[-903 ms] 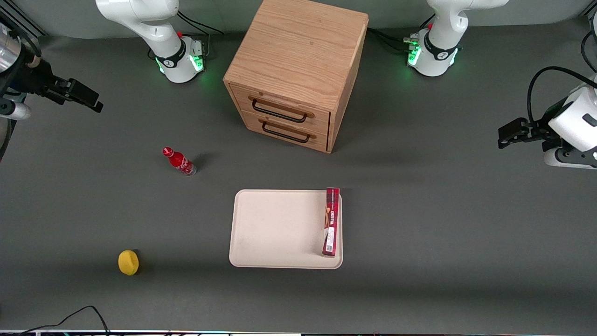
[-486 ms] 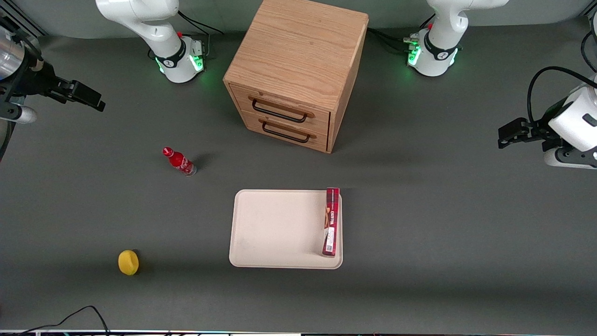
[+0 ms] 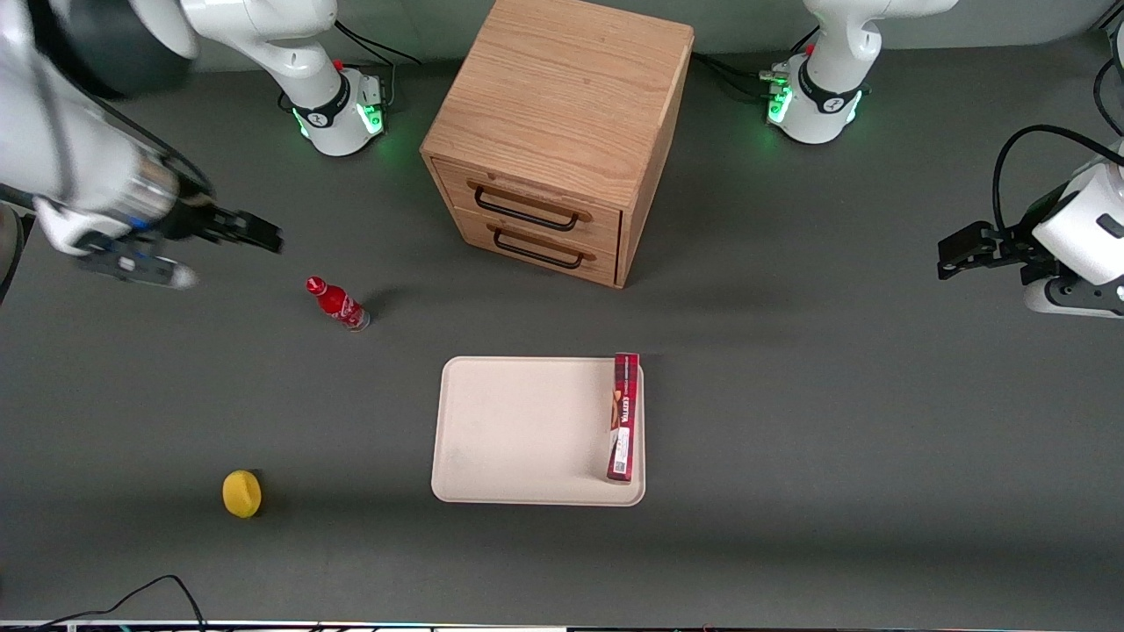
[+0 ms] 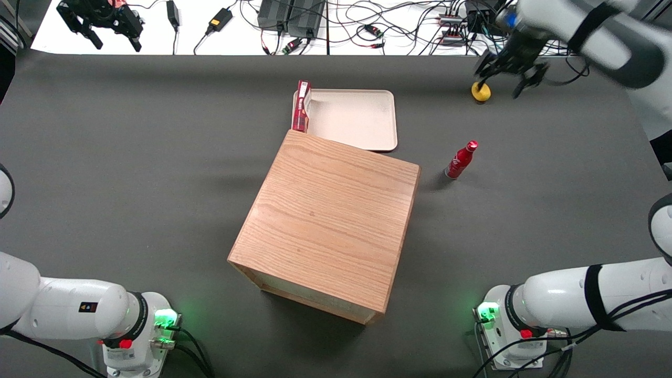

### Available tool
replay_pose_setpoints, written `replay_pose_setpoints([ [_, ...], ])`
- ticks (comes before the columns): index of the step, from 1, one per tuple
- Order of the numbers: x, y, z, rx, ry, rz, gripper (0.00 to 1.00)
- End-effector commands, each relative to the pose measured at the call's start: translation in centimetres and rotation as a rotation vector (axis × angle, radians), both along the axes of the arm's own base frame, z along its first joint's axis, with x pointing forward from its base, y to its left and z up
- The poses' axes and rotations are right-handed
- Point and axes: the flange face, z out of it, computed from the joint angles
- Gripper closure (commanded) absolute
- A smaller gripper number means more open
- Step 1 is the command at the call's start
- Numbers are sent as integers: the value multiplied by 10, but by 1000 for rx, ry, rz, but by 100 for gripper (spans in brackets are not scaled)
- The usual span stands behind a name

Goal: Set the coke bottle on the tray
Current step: 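Move the right gripper down over the red Coca-Cola bottle, then close the right gripper on the red bottle's body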

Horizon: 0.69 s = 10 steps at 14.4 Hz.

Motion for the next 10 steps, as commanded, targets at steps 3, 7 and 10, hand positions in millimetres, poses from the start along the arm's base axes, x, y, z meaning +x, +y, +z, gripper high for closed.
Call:
replay_pose_setpoints([
  [3, -37, 5, -114, -75, -127, 8, 0],
  [7, -55, -4, -162, -98, -189, 46, 0],
  [10, -55, -4, -172, -93, -192, 54, 29],
])
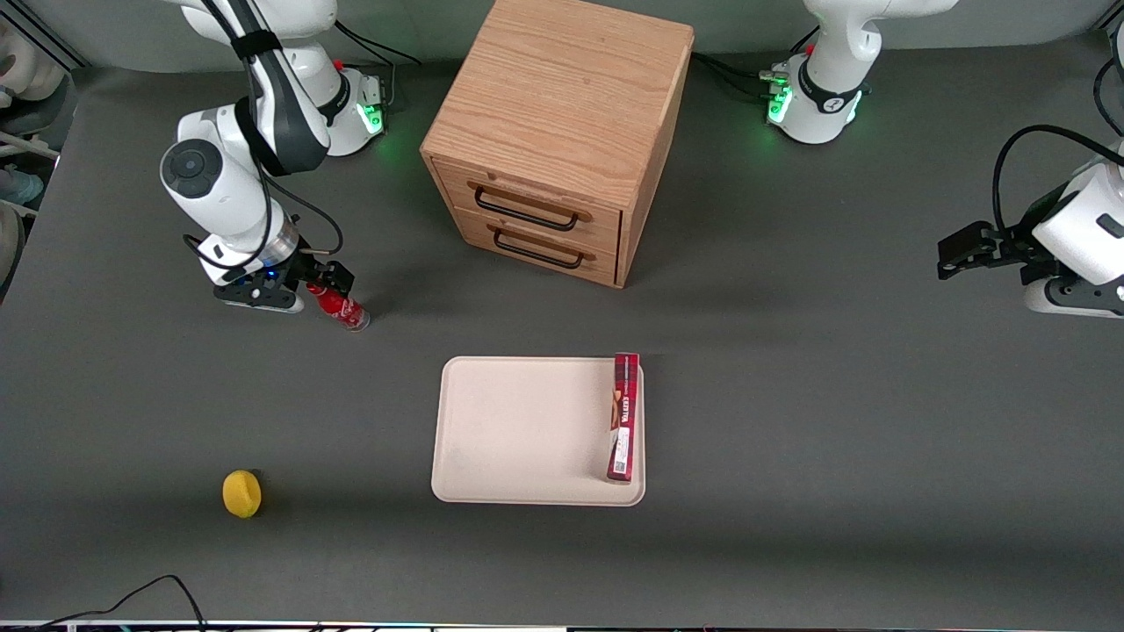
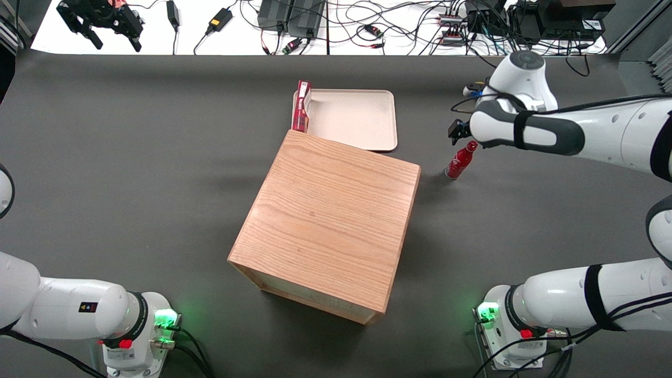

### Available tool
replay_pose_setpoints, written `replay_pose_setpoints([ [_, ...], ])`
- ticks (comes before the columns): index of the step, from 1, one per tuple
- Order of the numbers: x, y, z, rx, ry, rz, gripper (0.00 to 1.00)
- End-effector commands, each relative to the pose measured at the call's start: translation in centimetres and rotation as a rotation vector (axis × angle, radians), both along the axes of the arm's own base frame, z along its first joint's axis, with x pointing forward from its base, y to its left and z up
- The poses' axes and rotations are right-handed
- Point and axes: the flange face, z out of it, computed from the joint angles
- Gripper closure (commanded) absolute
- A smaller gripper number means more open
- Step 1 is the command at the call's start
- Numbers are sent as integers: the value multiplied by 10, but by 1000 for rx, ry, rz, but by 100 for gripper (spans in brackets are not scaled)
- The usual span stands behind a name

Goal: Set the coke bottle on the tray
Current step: 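Close the right gripper on the red bottle's body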

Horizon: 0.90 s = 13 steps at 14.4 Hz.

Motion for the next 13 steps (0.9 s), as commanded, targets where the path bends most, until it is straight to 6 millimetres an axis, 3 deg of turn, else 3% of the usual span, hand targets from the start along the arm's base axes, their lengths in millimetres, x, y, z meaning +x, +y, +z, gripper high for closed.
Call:
replay_pose_setpoints([
  [1, -2, -1, 2, -10, -25, 5, 69],
  [2, -3, 0, 2, -10, -23, 8, 100],
  [7, -1, 0, 13, -16, -30, 15, 100],
  [9, 17, -2, 61, -51, 27, 37, 100],
  [13, 62, -18, 204, -60, 151, 65, 100],
])
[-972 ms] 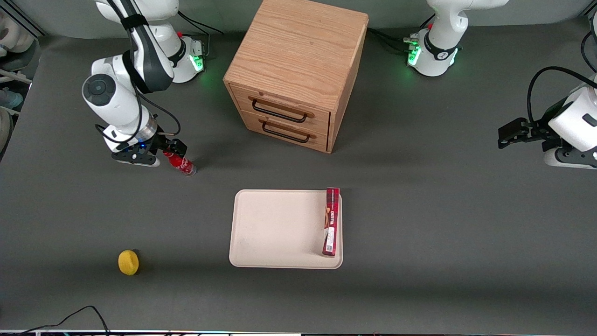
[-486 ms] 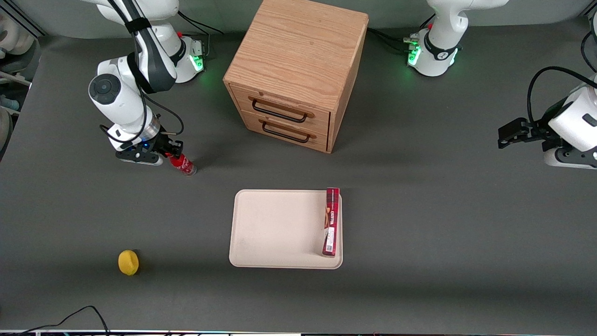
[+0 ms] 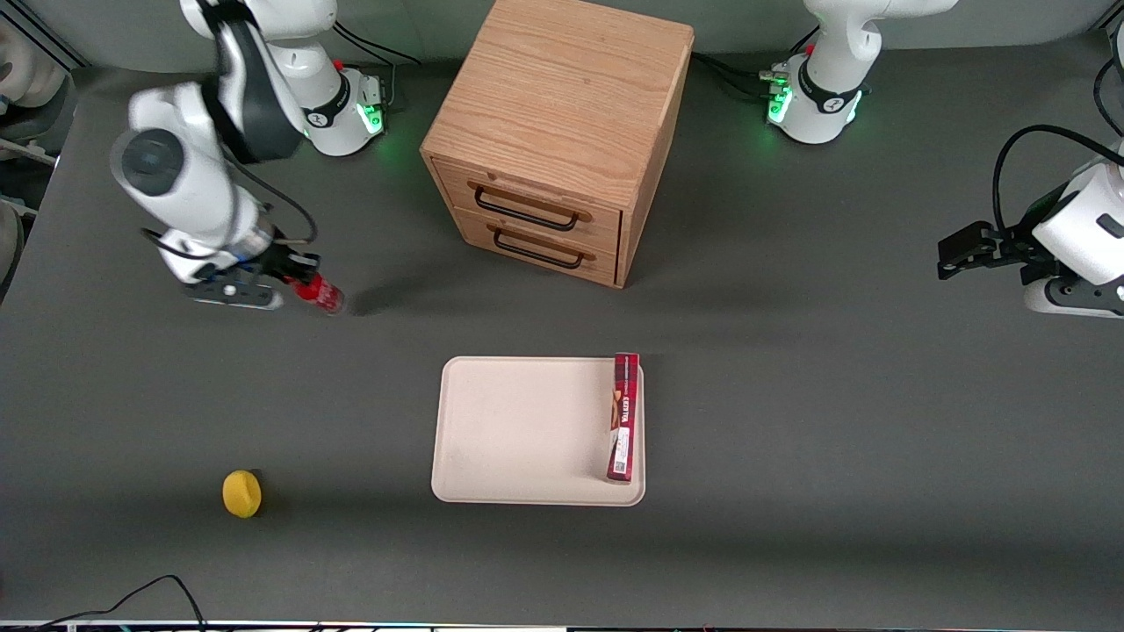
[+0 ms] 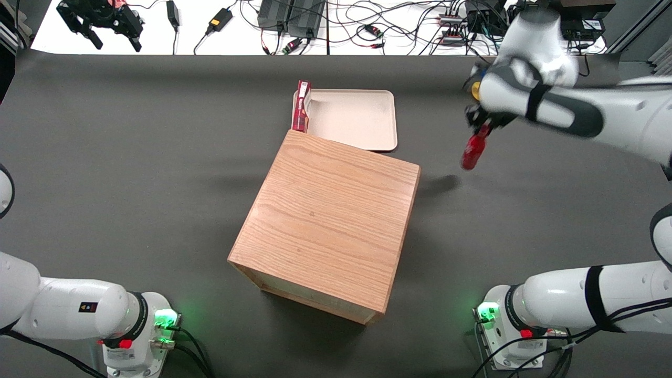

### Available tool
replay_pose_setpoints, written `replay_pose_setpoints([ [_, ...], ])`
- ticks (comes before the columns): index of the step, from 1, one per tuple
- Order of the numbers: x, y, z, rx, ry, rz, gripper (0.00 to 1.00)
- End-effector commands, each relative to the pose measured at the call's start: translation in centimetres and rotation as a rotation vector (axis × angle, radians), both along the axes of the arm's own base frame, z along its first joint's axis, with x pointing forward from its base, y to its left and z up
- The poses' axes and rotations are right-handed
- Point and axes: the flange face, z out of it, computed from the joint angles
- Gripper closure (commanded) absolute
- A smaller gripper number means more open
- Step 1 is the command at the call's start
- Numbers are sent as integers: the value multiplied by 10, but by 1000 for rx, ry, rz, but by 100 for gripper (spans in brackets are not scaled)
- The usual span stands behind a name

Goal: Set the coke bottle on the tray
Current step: 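Lift the bottle and carry it with the right gripper to the tray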

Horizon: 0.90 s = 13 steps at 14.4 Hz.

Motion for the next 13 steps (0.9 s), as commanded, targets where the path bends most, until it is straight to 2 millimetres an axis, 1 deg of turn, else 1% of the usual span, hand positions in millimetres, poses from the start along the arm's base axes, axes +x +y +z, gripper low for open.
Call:
replay_pose_setpoints([
  [1, 33, -5, 103, 13, 33, 13, 100],
  [2, 44, 1, 131, 19, 53, 10, 100],
  [3, 58, 7, 154, 50, 67, -1, 100],
  [4, 75, 12, 168, 83, 87, -40, 100],
  [5, 91, 19, 171, 88, 112, -87, 100],
  [6, 102, 35, 175, 100, 104, -99, 100],
  [7, 112, 47, 171, 112, 97, -124, 100],
  [8, 124, 61, 157, 121, 97, -177, 100],
  [9, 138, 82, 142, 142, 77, -231, 100],
  [10, 151, 95, 127, 153, 57, -288, 100],
  [11, 163, 113, 109, 168, 30, -347, 100],
  [12, 175, 126, 89, 175, 6, -405, 100],
  [13, 189, 142, 58, 153, -31, -449, 100],
])
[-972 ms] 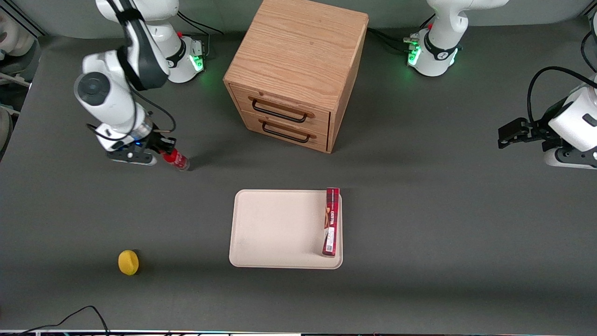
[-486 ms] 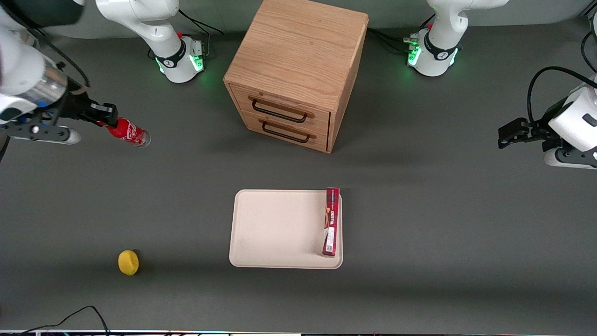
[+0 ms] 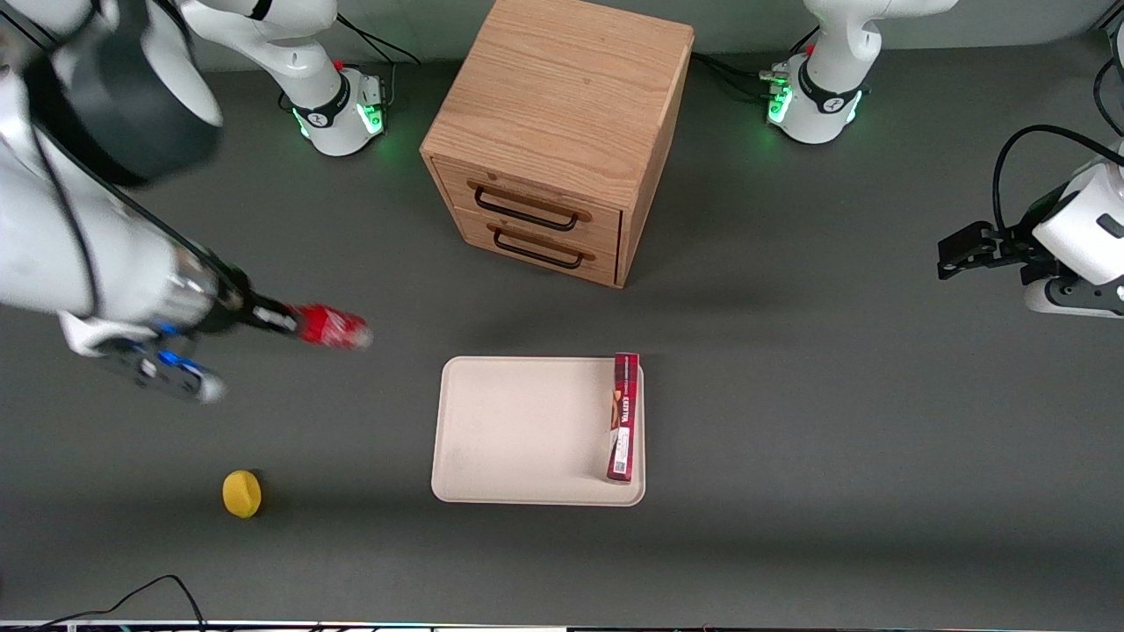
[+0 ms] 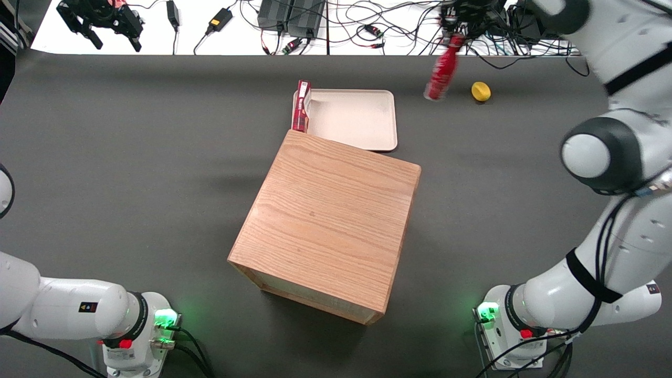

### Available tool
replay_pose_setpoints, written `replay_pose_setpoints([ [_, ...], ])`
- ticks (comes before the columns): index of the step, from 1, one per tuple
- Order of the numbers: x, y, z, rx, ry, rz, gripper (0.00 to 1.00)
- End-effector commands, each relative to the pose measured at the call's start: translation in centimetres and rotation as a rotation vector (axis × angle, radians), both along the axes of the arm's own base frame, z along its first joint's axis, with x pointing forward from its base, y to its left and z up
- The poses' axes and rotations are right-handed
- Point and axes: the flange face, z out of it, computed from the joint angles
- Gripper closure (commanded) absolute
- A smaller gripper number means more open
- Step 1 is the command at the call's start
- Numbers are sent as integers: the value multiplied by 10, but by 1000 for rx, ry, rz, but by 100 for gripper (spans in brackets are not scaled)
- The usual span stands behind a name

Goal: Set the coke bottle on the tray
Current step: 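Lift the bottle and carry it with the right gripper to the tray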

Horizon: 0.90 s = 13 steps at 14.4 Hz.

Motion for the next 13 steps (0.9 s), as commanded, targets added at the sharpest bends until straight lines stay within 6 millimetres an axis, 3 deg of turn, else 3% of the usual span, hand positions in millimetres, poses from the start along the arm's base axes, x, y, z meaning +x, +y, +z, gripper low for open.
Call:
replay_pose_setpoints([
  [1, 37, 44, -58, -35, -88, -145, 100],
  [3, 57, 65, -108, -33, -154, -233, 100],
  [6, 69, 93, -167, -51, -217, -288, 100],
  [9, 75, 94, -193, -46, -232, -307, 100],
  [10, 76, 94, -197, -53, -238, -305, 21],
  [11, 76, 94, -198, -78, -255, -290, 0],
  [13, 73, 94, -190, -84, -245, -281, 0],
])
